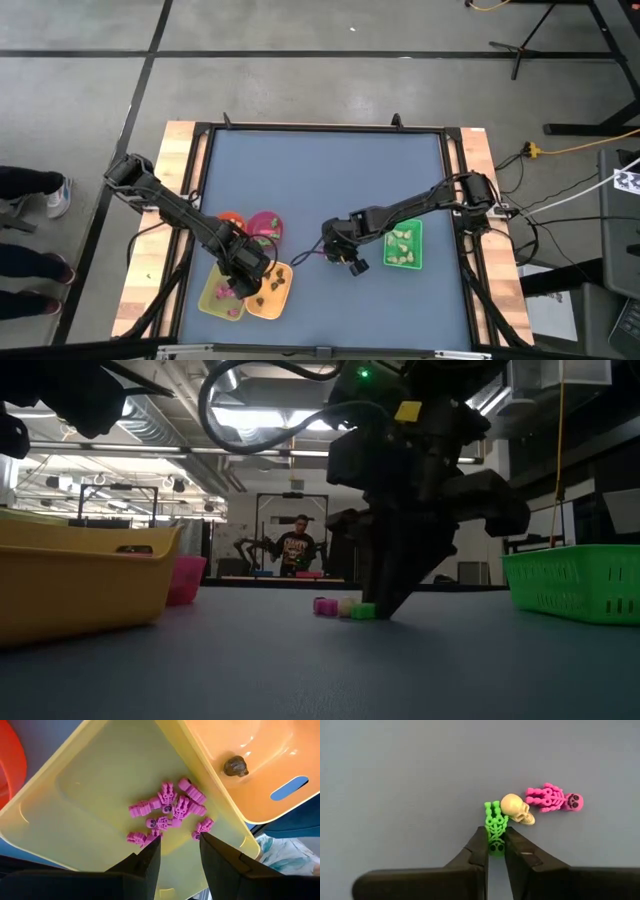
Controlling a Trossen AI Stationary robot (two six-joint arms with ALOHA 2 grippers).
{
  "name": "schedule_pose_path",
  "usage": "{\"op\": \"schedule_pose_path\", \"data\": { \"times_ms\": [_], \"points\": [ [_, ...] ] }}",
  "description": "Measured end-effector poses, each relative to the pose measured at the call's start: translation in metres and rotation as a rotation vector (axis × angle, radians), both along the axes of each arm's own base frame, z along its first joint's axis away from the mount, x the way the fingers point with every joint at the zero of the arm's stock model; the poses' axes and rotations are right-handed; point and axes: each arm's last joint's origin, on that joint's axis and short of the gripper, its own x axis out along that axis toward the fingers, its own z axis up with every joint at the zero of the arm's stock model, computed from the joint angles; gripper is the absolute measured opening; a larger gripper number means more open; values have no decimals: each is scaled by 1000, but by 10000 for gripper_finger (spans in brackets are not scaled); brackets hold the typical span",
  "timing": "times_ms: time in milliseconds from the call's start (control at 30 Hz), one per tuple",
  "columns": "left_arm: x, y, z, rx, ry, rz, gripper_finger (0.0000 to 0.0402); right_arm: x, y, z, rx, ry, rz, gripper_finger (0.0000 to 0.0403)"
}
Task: Sort Halloween decoration
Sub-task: Put the green skeleton toy into the red bowl
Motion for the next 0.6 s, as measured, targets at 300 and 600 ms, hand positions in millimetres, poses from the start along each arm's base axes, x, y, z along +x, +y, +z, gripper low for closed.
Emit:
{"op": "schedule_pose_path", "data": {
  "times_ms": [300,600],
  "points": [
    [-1,-8,1,-14,-38,-27,120,20,3,35,-17,-33,-11,41],
    [-5,-26,1,71,-155,-41,120,46,7,71,-29,-282,19,41]
  ]
}}
